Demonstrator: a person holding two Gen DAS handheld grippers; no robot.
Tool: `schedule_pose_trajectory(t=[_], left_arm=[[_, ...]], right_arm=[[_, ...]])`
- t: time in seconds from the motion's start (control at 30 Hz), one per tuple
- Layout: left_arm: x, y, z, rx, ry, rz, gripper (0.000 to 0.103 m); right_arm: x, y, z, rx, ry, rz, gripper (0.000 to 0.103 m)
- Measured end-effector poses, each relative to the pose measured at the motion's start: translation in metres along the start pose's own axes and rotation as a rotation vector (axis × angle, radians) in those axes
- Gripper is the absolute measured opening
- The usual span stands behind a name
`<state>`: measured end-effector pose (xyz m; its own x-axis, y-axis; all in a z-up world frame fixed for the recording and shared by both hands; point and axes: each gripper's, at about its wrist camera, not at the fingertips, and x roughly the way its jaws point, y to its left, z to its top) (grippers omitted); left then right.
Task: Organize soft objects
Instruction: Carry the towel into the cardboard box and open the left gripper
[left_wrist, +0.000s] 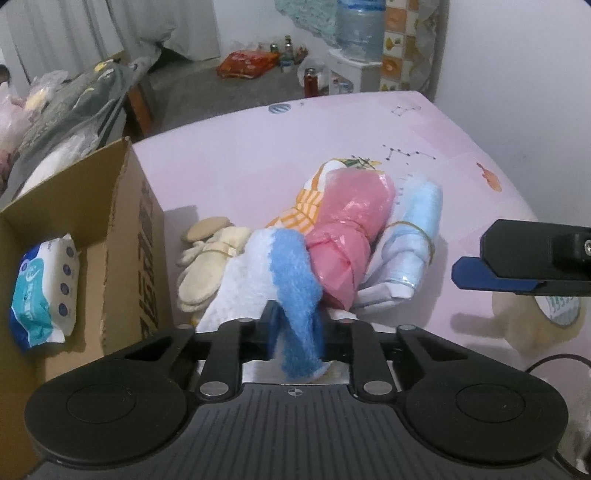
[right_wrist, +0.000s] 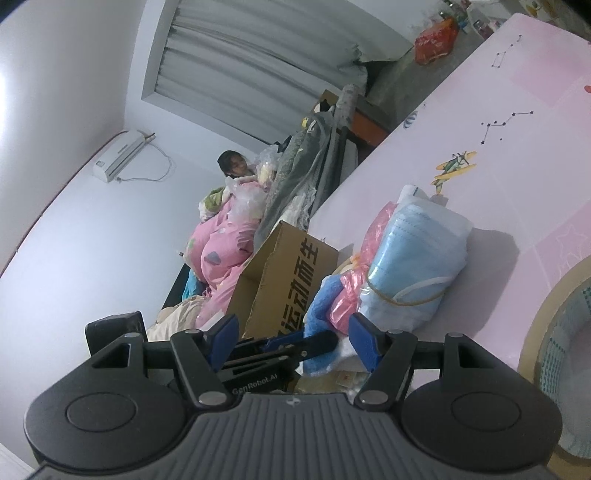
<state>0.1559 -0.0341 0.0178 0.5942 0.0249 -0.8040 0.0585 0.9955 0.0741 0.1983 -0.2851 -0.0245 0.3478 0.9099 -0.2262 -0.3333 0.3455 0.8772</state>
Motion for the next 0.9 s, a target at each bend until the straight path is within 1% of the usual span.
schedule_pose_trajectory(t=[0.13,0.23,0.37,0.57,0.73,0.8,0.9], left_arm=[[-0.009,0.006,0.000,-0.026,-0.034,-0.008,0.007],[-0.020,0.011,0.001,-0.053,-0.068,-0.017,0.006],[-0.042,0.015,0.000,-0.065,-0.142,-0.026,0.005],[-0.087,0.027,-0.005,-0.103,-0.262,-0.024,0.005],[-0.129,0.057,-0.004,-0.157,-0.369,0.014,0.005],[-0.142,0.072,-0.002,-0.182,-0.407,0.046,0.005],[-0.149,0.098,0.003,-0.232,-0.432,0.090,0.005]], right_arm=[[-0.003,0.004,0.000,-0.010,-0.012,-0.012,0.061],[-0.005,0.007,0.002,-0.013,-0.017,-0.021,0.061],[-0.007,0.017,0.002,-0.030,-0.027,-0.036,0.061],[-0.012,0.034,0.000,-0.057,-0.041,-0.049,0.061],[-0.004,0.051,-0.008,-0.086,-0.019,-0.033,0.061],[0.003,0.059,-0.011,-0.100,-0.007,-0.023,0.061],[0.015,0.066,-0.013,-0.110,0.010,-0.012,0.061]])
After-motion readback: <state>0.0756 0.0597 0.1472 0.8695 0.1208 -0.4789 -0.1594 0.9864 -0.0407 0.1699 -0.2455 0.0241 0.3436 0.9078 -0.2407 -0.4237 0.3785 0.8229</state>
